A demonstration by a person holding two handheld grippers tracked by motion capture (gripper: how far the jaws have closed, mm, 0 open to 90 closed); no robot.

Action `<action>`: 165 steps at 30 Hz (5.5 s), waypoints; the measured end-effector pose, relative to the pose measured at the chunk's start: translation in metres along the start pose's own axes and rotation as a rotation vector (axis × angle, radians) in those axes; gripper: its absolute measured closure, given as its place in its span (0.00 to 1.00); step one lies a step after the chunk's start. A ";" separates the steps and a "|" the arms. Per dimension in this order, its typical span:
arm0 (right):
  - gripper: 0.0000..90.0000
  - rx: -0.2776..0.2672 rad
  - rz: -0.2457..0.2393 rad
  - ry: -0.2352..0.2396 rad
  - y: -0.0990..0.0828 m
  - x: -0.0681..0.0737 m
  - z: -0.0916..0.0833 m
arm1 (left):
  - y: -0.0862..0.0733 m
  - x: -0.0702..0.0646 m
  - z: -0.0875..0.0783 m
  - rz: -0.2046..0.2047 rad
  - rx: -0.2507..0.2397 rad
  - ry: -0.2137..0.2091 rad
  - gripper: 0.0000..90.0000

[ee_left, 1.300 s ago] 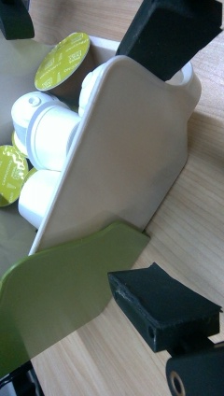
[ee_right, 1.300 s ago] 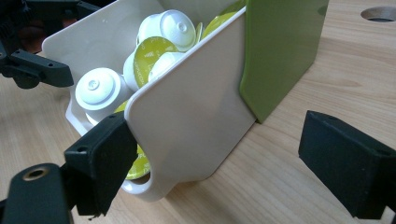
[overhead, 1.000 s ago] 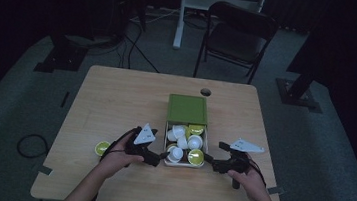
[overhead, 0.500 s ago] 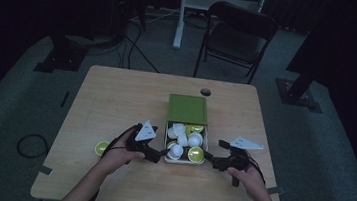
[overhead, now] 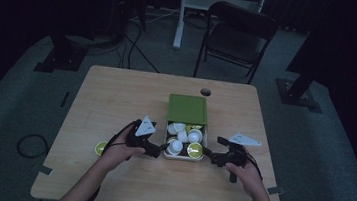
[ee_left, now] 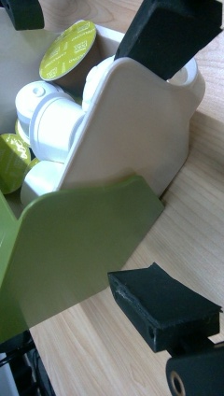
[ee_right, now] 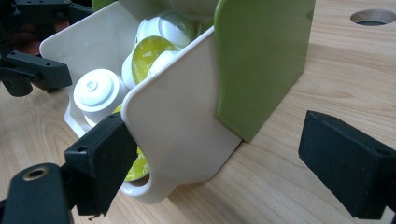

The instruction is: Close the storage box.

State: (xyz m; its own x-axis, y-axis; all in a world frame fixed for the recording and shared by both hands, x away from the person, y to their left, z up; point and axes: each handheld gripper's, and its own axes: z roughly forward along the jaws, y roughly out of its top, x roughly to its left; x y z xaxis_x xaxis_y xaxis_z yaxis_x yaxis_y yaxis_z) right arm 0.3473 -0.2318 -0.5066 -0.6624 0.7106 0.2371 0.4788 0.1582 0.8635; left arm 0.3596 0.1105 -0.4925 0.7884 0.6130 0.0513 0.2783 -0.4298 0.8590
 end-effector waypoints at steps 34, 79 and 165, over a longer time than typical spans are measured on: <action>0.12 -0.003 0.038 -0.050 0.014 -0.014 0.017 | 0.010 0.017 0.012 -0.022 0.009 0.051 0.07; 0.12 -0.017 0.062 -0.139 0.020 -0.020 0.033 | 0.018 0.031 0.026 -0.035 0.024 0.110 0.07; 0.12 -0.010 0.022 -0.318 -0.021 -0.023 -0.020 | -0.035 0.024 -0.029 -0.158 0.068 0.226 0.07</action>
State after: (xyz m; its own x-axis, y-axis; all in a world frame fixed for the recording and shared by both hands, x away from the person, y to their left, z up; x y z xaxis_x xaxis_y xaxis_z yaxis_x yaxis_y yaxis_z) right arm 0.3411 -0.2657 -0.5214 -0.4375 0.8929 0.1064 0.4848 0.1346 0.8642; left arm 0.3529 0.1593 -0.5070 0.5925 0.8047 0.0380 0.4301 -0.3559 0.8297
